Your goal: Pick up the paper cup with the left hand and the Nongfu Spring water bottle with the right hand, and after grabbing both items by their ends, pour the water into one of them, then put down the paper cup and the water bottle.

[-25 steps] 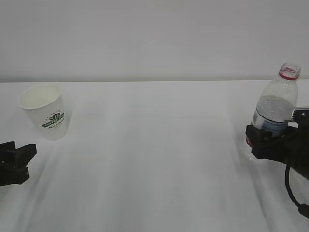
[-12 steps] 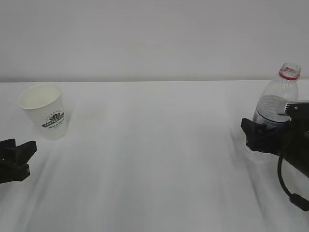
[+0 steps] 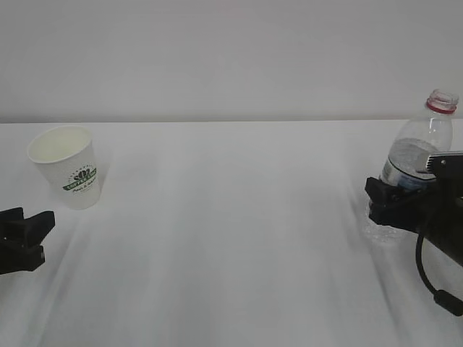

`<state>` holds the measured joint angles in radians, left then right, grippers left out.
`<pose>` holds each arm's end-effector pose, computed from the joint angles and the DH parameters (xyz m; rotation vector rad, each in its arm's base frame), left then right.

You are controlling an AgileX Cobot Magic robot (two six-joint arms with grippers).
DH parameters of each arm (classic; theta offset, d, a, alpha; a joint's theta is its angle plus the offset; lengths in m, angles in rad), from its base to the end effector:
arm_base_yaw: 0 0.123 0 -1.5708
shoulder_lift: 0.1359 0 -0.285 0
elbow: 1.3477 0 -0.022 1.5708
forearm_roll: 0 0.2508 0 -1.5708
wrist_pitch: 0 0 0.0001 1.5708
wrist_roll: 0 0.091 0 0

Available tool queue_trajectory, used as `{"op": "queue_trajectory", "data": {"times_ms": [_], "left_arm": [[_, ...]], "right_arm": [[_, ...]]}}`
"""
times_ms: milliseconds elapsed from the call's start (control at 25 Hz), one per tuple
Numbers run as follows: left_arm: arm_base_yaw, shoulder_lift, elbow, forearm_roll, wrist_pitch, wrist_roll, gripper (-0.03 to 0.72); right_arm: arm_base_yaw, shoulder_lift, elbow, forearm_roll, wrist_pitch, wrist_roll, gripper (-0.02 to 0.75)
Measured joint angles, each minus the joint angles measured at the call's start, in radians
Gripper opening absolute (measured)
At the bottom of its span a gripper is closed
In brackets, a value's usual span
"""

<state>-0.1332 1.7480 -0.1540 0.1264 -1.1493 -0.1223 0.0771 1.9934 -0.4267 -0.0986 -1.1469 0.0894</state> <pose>0.2071 -0.0383 0.1133 0.1380 1.9318 -0.2471 0.2799 0.0298 0.0871 -0.0880 1.9054 0.1708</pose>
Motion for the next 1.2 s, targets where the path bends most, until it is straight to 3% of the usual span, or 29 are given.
{"op": "queue_trajectory", "data": {"times_ms": [360,1200], "left_arm": [[0.000,0.000,0.000,0.000,0.000,0.000,0.378],[0.000,0.011,0.000,0.000,0.000,0.000,0.378]], "right_arm": [[0.000,0.000,0.000,-0.010,0.000,0.000,0.450],[0.000,-0.092,0.020,-0.104,0.045,-0.039,0.443]]}}
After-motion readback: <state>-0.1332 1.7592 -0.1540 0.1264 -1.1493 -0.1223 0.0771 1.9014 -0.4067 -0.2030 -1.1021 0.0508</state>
